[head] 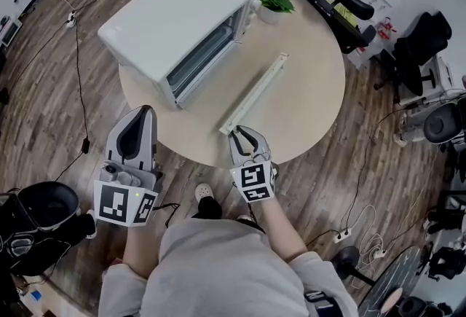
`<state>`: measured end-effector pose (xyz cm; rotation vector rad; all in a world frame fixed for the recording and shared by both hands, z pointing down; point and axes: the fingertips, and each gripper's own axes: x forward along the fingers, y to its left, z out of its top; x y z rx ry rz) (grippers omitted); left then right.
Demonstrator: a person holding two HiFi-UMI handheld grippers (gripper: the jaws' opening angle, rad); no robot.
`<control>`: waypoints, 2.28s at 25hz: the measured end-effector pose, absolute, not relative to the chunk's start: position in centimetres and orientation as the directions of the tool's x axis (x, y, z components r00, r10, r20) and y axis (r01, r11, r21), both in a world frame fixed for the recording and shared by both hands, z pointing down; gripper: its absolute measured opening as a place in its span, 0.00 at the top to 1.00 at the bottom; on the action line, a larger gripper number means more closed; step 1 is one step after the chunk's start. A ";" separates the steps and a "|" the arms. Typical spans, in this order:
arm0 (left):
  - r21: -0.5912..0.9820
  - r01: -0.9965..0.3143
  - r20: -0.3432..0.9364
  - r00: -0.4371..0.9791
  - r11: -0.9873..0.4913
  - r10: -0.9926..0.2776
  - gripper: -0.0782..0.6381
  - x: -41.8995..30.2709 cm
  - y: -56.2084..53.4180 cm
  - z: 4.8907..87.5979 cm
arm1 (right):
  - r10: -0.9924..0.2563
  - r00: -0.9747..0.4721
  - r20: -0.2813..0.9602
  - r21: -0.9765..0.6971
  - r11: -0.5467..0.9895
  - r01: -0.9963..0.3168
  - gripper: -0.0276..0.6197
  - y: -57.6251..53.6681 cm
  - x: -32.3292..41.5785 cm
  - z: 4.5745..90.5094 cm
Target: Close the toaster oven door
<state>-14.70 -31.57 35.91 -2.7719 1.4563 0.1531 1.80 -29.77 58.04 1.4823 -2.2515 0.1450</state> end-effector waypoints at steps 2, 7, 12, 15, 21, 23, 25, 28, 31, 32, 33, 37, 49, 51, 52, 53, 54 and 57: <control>0.042 -0.828 -0.097 0.554 -0.560 -0.827 0.89 -15.0 -31.5 35.7 | -0.852 -0.339 0.398 0.163 0.429 -0.888 0.83 -30.2 1.4 56.6; 0.040 -0.841 -0.112 0.533 -0.539 -0.839 0.89 -16.1 -31.2 35.0 | -0.853 -0.357 0.381 0.189 0.449 -0.873 0.84 -31.6 0.0 53.4; 0.041 -0.857 -0.127 0.506 -0.514 -0.853 0.89 -17.3 -30.8 34.5 | -0.850 -0.388 0.357 0.208 0.477 -0.854 0.84 -32.9 -1.4 51.1; 0.039 -0.866 -0.131 0.490 -0.499 -0.862 0.89 -17.9 -30.4 34.4 | -0.846 -0.400 0.354 0.215 0.489 -0.845 0.84 -33.6 -2.0 50.1; 0.039 -0.881 -0.136 0.463 -0.472 -0.876 0.89 -19.3 -30.0 33.9 | -0.846 -0.412 0.337 0.227 0.498 -0.837 0.84 -35.4 -3.8 48.0; 0.037 -0.885 -0.138 0.455 -0.464 -0.880 0.89 -19.7 -29.8 33.9 | -0.848 -0.417 0.328 0.235 0.501 -0.833 0.84 -36.0 -4.4 47.4; 0.037 -0.890 -0.138 0.446 -0.454 -0.885 0.89 -20.2 -29.7 34.0 | -0.850 -0.422 0.316 0.244 0.503 -0.829 0.84 -36.6 -5.1 46.9; 0.040 -0.897 -0.137 0.431 -0.439 -0.892 0.89 -21.1 -29.5 34.1 | -0.852 -0.425 0.305 0.262 0.504 -0.823 0.85 -37.5 -6.1 46.2; 0.038 -0.904 -0.138 0.417 -0.425 -0.899 0.89 -21.9 -29.4 33.9 | -0.855 -0.420 0.303 0.276 0.501 -0.820 0.85 -38.4 -6.9 45.6; 0.037 -0.907 -0.139 0.412 -0.420 -0.901 0.89 -22.2 -29.3 33.9 | -0.856 -0.419 0.302 0.278 0.499 -0.821 0.85 -38.6 -7.1 45.5; 0.037 -0.909 -0.139 0.406 -0.415 -0.903 0.89 -22.5 -29.3 33.9 | -0.857 -0.418 0.302 0.279 0.498 -0.821 0.85 -38.9 -7.3 45.3; 0.040 -0.918 -0.139 0.385 -0.394 -0.912 0.89 -23.8 -29.1 34.1 | -0.859 -0.417 0.298 0.284 0.497 -0.820 0.85 -39.7 -8.1 45.0; 0.044 -0.933 -0.139 0.349 -0.358 -0.927 0.89 -26.2 -28.6 34.3 | -0.862 -0.419 0.284 0.288 0.494 -0.821 0.85 -41.1 -9.7 44.5; 0.044 -0.934 -0.141 0.347 -0.356 -0.927 0.89 -26.4 -28.5 34.3 | -0.864 -0.418 0.282 0.287 0.491 -0.822 0.85 -41.2 -9.7 44.5; 0.044 -0.934 -0.142 0.346 -0.355 -0.927 0.89 -26.4 -28.5 34.3 | -0.864 -0.417 0.280 0.286 0.490 -0.823 0.85 -41.2 -9.7 44.5; 0.043 -0.934 -0.143 0.345 -0.355 -0.927 0.89 -26.5 -28.4 34.3 | -0.865 -0.418 0.279 0.284 0.490 -0.824 0.85 -41.2 -9.7 44.5; 0.043 -0.934 -0.144 0.345 -0.354 -0.927 0.89 -26.5 -28.3 34.3 | -0.864 -0.422 0.274 0.276 0.491 -0.827 0.85 -41.3 -9.7 44.5; 0.042 -0.933 -0.143 0.348 -0.357 -0.927 0.89 -26.6 -28.1 34.2 | -0.859 -0.457 0.231 0.188 0.500 -0.845 0.84 -41.2 -9.6 44.1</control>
